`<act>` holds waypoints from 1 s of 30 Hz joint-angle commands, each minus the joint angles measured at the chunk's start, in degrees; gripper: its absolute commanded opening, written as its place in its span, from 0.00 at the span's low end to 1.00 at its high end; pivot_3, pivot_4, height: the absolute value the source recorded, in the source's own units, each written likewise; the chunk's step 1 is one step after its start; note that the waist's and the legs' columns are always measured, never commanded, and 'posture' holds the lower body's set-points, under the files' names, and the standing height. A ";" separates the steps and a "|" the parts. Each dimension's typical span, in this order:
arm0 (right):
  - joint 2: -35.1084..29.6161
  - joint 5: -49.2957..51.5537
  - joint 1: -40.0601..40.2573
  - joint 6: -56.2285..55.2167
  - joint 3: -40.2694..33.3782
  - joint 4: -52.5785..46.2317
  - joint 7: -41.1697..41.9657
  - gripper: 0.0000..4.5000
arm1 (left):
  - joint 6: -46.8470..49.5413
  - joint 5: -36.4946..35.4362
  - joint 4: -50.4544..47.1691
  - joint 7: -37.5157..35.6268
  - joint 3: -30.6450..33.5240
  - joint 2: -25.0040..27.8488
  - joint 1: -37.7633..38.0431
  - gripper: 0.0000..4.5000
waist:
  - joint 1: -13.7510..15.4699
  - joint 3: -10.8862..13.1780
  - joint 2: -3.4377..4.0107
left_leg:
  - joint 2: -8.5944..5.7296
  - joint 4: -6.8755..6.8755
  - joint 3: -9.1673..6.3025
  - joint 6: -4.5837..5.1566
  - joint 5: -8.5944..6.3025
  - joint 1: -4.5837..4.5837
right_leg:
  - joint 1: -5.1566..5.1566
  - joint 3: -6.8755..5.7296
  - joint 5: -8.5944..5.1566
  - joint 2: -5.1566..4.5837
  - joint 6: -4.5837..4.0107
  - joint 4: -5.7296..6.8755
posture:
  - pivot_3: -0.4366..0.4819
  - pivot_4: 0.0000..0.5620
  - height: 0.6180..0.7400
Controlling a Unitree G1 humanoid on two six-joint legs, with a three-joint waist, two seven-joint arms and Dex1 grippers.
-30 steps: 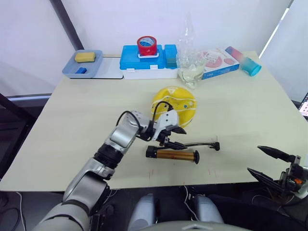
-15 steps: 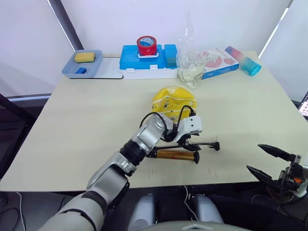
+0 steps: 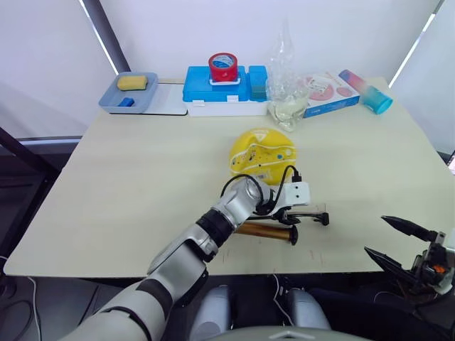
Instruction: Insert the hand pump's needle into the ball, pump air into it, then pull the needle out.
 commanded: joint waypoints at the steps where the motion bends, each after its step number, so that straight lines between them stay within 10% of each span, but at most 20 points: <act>1: -0.34 0.59 0.18 -0.49 -1.79 -1.84 -0.03 1.00 | -1.12 1.15 1.21 -0.49 -1.26 -0.78 0.40 0.72 | -0.02 0.00 0.00 | 0.00 0.00 0.00 0.00 0.00 0.00 | 0.00 0.00 0.00 0.00 0.00 0.00 | 0.48 0.27 0.97; 6: -0.40 0.56 0.23 -0.57 -1.81 -1.88 -0.11 1.00 | -2.36 2.40 2.58 -0.45 -1.15 -1.52 -0.05 0.53 | -0.04 0.00 0.00 | 0.00 0.00 -0.01 0.01 0.00 0.00 | 0.00 -0.01 0.00 0.00 0.00 0.00 | 0.48 0.27 0.97; 11: -0.37 0.45 0.27 -0.56 -1.83 -1.91 -0.23 1.00 | -2.59 2.68 2.83 -0.94 -0.85 -1.97 -0.06 0.01 | -0.03 0.00 0.00 | 0.00 0.01 -0.01 0.02 -0.01 -0.03 | -0.01 -0.01 0.00 0.00 0.00 0.00 | 0.48 0.27 0.97; 30: 1.41 1.26 0.66 0.71 -1.13 -2.24 -2.03 1.00 | 0.47 -4.79 -8.87 -4.34 6.15 -0.49 3.22 0.00 | -0.03 -0.01 0.03 | 0.03 0.17 -0.23 0.02 -0.01 -0.30 | -0.12 -0.04 0.00 0.03 0.00 0.03 | 0.48 0.27 0.97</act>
